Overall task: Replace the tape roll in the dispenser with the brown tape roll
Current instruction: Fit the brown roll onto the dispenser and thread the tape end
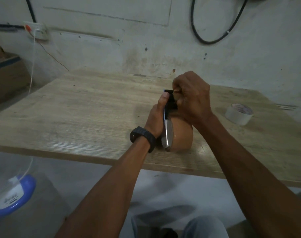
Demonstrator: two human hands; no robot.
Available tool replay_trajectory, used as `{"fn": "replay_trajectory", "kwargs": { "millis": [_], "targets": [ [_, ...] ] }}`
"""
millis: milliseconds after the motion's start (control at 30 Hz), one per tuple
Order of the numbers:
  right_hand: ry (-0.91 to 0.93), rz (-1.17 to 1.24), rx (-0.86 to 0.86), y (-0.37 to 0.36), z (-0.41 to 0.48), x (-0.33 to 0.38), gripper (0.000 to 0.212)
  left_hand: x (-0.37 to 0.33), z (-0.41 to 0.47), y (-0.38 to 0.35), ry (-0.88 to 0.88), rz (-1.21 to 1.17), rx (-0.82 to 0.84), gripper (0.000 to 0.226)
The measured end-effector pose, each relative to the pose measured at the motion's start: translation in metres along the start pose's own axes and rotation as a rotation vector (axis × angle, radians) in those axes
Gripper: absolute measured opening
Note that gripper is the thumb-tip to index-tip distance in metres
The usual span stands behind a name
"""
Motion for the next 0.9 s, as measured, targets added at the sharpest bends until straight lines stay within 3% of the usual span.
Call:
{"fn": "replay_trajectory", "kwargs": {
  "millis": [300,700,800,900],
  "targets": [
    [-0.082,-0.013,-0.077,0.012,0.001,-0.012,0.012,-0.003,0.002,-0.002,-0.046,0.03,0.007,0.052],
    [-0.002,-0.037,0.05,0.027,0.009,-0.007,0.016,-0.004,0.004,-0.001,-0.08,0.098,-0.003,0.072],
    [-0.133,0.038,0.137,0.025,0.012,-0.021,0.017,-0.001,0.007,0.002,-0.063,0.147,-0.006,0.089],
    [-0.372,0.077,0.289,0.019,0.017,-0.045,0.017,0.004,0.009,0.002,-0.019,0.159,0.009,0.085]
  ]
}}
Point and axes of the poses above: each hand's wrist, its own z-axis towards the middle knuckle, its own y-axis out of the back of the hand, x = y × z, the point moved 8 cm from there along z, towards the middle knuckle, and after that the axes turned 15 degrees about -x, right-handed, at the moved point
